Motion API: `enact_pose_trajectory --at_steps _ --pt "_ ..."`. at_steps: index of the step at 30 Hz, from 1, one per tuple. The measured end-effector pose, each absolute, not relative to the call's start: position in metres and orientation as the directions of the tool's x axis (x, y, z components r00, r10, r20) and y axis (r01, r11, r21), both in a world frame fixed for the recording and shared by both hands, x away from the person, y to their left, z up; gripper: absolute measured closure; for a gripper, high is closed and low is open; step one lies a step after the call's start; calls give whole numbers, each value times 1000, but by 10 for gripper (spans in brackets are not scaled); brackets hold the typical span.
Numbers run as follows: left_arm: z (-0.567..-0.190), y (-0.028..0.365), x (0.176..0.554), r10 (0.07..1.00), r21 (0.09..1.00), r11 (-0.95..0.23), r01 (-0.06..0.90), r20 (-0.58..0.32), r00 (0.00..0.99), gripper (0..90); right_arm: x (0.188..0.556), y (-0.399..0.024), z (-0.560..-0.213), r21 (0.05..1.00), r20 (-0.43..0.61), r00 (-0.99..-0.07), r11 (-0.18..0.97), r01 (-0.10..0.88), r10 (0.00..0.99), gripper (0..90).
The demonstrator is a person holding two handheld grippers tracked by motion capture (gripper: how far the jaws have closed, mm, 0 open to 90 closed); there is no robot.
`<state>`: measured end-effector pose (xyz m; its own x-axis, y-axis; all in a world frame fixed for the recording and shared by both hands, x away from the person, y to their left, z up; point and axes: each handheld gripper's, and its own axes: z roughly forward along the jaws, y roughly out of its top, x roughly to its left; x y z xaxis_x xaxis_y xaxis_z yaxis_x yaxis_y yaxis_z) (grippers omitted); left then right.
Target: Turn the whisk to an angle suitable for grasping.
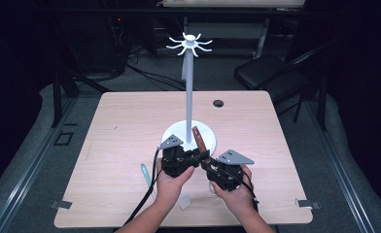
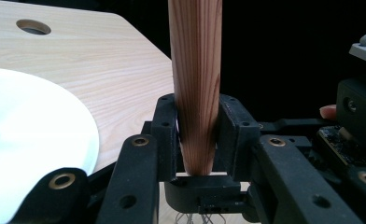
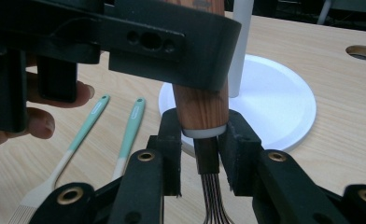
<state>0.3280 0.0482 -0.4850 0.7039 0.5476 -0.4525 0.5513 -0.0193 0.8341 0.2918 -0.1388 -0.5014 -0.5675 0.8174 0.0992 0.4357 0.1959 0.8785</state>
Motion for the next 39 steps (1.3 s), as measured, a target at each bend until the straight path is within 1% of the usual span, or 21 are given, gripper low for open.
enact_pose_trajectory --at_steps 12,16,22,24,26,33,34,36,37,39 --pt "-485 46 327 565 840 -31 542 -433 702 706 293 -139 -502 880 98 -558 190 435 824 707" --pt "-486 48 330 533 826 -23 563 -467 706 720 293 -140 -502 883 103 -562 185 431 821 706" --pt "-486 49 333 508 824 -26 566 -477 717 726 294 -141 -502 883 111 -567 181 433 816 701" --pt "-486 50 334 500 820 -26 571 -484 718 727 293 -145 -501 884 123 -580 176 433 805 656" --pt "-484 52 336 495 821 -36 570 -481 724 728 292 -147 -499 890 130 -591 168 424 796 637" --pt "-471 63 341 481 834 -63 548 -456 749 728 287 -159 -493 902 146 -611 149 405 778 617" --pt "-464 68 343 494 844 -82 529 -427 758 728 286 -161 -491 904 142 -613 151 401 777 617" --pt "-461 70 344 494 848 -89 522 -418 763 728 286 -164 -491 908 135 -613 151 391 779 617" --pt "-456 74 346 493 851 -120 511 -396 775 728 286 -166 -491 909 136 -607 145 391 783 617" --pt "-454 78 348 498 854 -147 500 -373 783 728 288 -169 -492 908 144 -597 134 396 789 617"
